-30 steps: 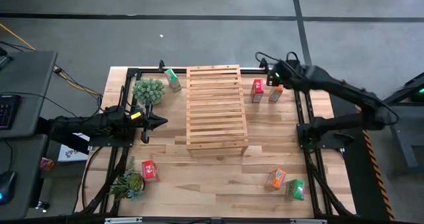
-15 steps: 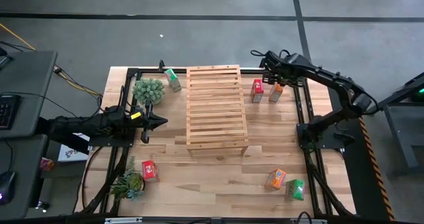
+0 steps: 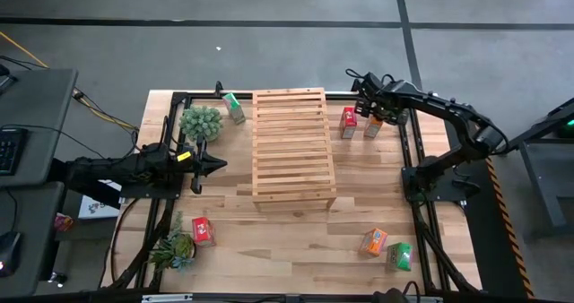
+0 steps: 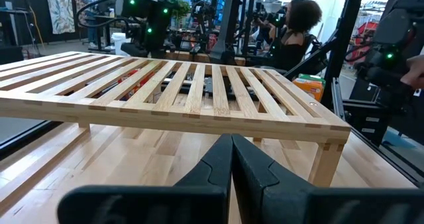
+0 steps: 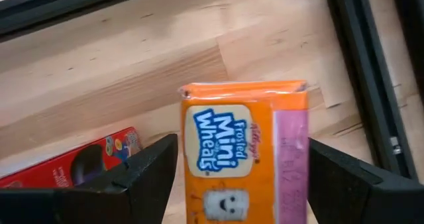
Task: Stack cereal on shelf
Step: Put the top orange cereal box on the shelf
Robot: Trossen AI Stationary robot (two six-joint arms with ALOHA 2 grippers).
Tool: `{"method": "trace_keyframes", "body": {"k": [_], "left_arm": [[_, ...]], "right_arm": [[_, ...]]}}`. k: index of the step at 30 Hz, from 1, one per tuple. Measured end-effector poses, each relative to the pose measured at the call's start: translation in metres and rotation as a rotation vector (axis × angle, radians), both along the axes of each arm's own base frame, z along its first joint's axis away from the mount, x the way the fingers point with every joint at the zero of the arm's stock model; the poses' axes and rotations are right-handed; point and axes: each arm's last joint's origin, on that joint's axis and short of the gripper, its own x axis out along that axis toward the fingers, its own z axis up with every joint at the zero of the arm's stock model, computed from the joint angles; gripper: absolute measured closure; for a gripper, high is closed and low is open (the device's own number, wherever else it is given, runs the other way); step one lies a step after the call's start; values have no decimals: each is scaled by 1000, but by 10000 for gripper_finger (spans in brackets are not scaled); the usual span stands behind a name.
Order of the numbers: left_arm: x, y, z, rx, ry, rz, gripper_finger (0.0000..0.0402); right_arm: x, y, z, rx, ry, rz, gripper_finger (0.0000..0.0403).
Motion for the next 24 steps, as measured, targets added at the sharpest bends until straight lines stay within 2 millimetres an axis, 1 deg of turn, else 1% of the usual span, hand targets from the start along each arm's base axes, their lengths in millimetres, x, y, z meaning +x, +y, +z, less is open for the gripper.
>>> {"method": "trace_keyframes", "body": {"k": [6, 10, 14, 20, 24], "left_arm": [[0, 0, 0, 0, 0, 0, 402], [0, 0, 0, 0, 0, 1, 402], [0, 0, 0, 0, 0, 0, 401], [0, 0, 0, 0, 0, 0, 401], [0, 0, 0, 0, 0, 1, 402]], "right_arm": [[-3, -3, 0, -13, 8, 7, 121], [-3, -4, 0, -7, 4, 6, 135], [-3, -3, -1, 0, 2, 15, 164], [-4, -2, -1, 25, 10, 37, 219], [-6, 1, 2, 30, 19, 80, 252]]}}
